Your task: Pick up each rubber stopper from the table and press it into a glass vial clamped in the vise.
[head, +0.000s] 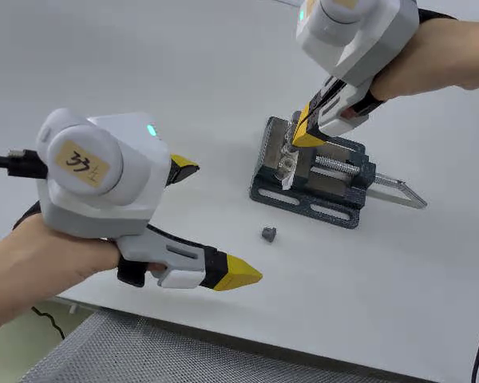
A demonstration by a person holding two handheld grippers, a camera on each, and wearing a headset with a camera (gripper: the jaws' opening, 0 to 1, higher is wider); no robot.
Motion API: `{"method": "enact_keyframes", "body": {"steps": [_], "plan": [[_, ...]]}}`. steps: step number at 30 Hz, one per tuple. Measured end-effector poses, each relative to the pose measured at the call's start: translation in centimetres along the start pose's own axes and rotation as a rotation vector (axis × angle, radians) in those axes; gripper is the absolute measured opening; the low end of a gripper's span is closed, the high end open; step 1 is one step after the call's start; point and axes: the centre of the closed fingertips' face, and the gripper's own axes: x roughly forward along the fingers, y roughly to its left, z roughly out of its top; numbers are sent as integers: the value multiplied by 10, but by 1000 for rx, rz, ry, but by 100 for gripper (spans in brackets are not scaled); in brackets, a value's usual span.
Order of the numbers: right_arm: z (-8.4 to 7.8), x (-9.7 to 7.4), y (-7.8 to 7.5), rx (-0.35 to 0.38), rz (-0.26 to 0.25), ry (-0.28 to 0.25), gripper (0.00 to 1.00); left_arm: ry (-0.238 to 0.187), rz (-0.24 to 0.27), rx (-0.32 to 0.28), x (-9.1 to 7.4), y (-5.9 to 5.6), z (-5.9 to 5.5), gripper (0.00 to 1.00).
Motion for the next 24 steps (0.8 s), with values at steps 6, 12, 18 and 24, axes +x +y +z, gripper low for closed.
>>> {"method": "enact_keyframes", "body": {"steps": [6, 12, 18, 24], "plan": [[0, 1, 0, 4, 2, -7, 0, -4, -3, -2, 1, -1, 0, 93], [1, 2, 1, -44, -12, 47, 0, 1, -9, -4, 3, -2, -2, 93], [2, 4, 1, -58, -27, 76, 0, 1, -10, -6, 4, -1, -2, 93], [0, 4, 0, -58, -30, 80, 0, 2, -13, -5, 5, -1, -2, 93]]}}
